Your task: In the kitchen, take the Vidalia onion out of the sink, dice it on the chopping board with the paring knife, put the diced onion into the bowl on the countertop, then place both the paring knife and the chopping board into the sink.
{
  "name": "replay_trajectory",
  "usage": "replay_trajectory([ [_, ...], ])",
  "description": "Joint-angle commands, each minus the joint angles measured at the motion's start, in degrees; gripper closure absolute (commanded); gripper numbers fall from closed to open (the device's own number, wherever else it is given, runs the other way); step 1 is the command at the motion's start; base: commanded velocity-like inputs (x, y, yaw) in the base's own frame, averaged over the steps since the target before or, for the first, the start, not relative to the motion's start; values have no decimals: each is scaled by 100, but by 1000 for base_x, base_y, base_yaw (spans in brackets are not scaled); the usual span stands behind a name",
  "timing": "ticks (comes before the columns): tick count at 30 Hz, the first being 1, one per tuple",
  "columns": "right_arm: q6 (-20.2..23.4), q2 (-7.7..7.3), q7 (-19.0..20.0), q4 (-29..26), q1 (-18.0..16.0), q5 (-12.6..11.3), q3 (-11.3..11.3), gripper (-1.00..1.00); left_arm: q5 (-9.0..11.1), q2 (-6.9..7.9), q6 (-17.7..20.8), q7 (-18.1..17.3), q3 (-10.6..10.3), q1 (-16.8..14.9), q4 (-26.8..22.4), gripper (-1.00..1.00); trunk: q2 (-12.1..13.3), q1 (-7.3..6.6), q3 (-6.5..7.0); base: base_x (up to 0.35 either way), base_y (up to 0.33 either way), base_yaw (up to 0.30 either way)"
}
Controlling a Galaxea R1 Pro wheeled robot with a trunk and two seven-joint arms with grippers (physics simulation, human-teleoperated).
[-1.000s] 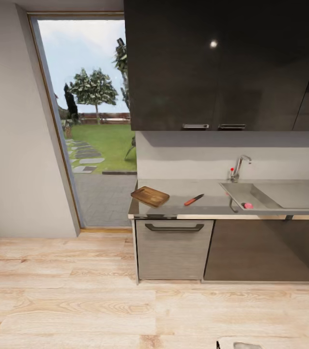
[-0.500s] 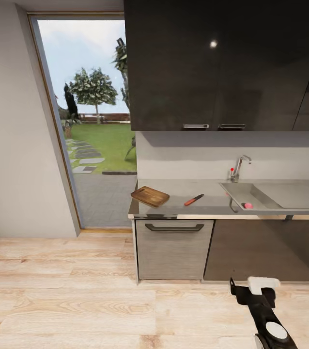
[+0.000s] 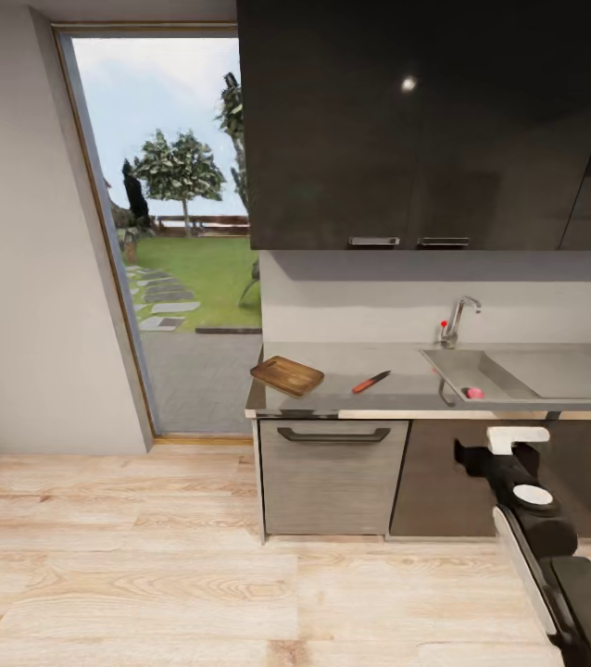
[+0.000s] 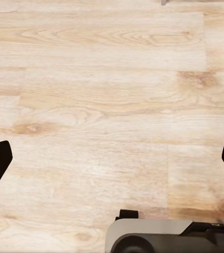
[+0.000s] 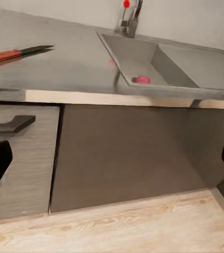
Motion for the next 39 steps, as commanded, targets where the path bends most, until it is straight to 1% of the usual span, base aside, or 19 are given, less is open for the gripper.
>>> replay_trajectory([
  [1,235,-2,-24,0,-308,-9,6,-100,-7,-1,-5,13,5,4,-6,-100,-4,2,-2,0,0,0],
  [2,352,-2,-25,3,-461,-9,6,-100,-7,-1,-5,13,4,4,-5,-100,-4,2,-2,0,0,0],
  [4,756,-1,-25,25,-949,-9,6,-100,-7,-1,-5,9,4,4,0,-100,-4,2,-2,0,0,0],
  [5,1177,-1,-23,84,-1467,-3,6,-100,-7,-1,-5,8,5,4,3,-100,-4,2,-2,0,0,0],
  [6,1292,-1,-24,121,-1655,-4,6,-100,-7,-1,-5,7,6,4,2,-100,-4,2,-2,0,0,0],
  [7,1453,-1,-32,291,-2117,0,6,-100,-7,-1,-5,6,7,4,1,-100,-4,2,-2,0,0,0],
  [8,1511,1,-37,404,-2356,2,6,-100,-7,-1,-5,6,8,4,1,-100,-4,2,-2,0,0,0],
  [9,1649,5,-52,1034,-3330,4,6,-100,-7,-1,-5,8,9,4,0,-100,-4,2,-2,0,0,0],
  [11,1685,8,-56,1457,-3814,6,7,-100,-7,-1,-5,7,9,4,0,-100,-4,2,-2,0,0,0],
  [12,1716,13,-60,2208,-4503,7,18,-100,-4,-1,-5,8,10,4,0,-100,-4,2,-2,0,0,0],
  [13,1735,23,-58,3307,-5439,14,42,-100,0,5,-5,11,10,4,0,-100,-4,2,-2,0,0,0],
  [14,1738,29,-57,3549,-5690,15,53,-100,1,6,-5,12,10,4,-1,-100,-4,2,-2,0,0,0],
  [17,1741,42,-49,3806,-5964,13,76,-100,2,7,-5,12,10,4,-1,-100,-4,2,-2,43,0,0],
  [20,1743,54,-6,3953,-6098,-6,269,-100,2,8,-5,13,10,4,-1,-100,-4,2,-2,184,64,0],
  [24,1744,46,185,4025,-6137,-23,384,-100,7,8,-5,13,10,4,-1,-100,-4,2,-2,247,152,0],
  [27,1744,47,489,4048,-6143,-26,404,-100,10,15,-5,13,10,4,-1,-100,-4,2,-2,260,188,0],
  [31,1744,49,625,4109,-6144,-27,408,-100,11,16,-5,13,12,4,-1,-100,-4,2,-2,259,195,0],
  [37,1744,52,909,4434,-6145,-24,418,-100,11,17,-3,13,10,4,-1,-100,-4,2,-2,101,252,0],
  [39,1744,48,1110,4597,-6145,-17,418,-100,11,17,-5,13,10,4,-1,-100,-4,2,-2,18,276,0],
])
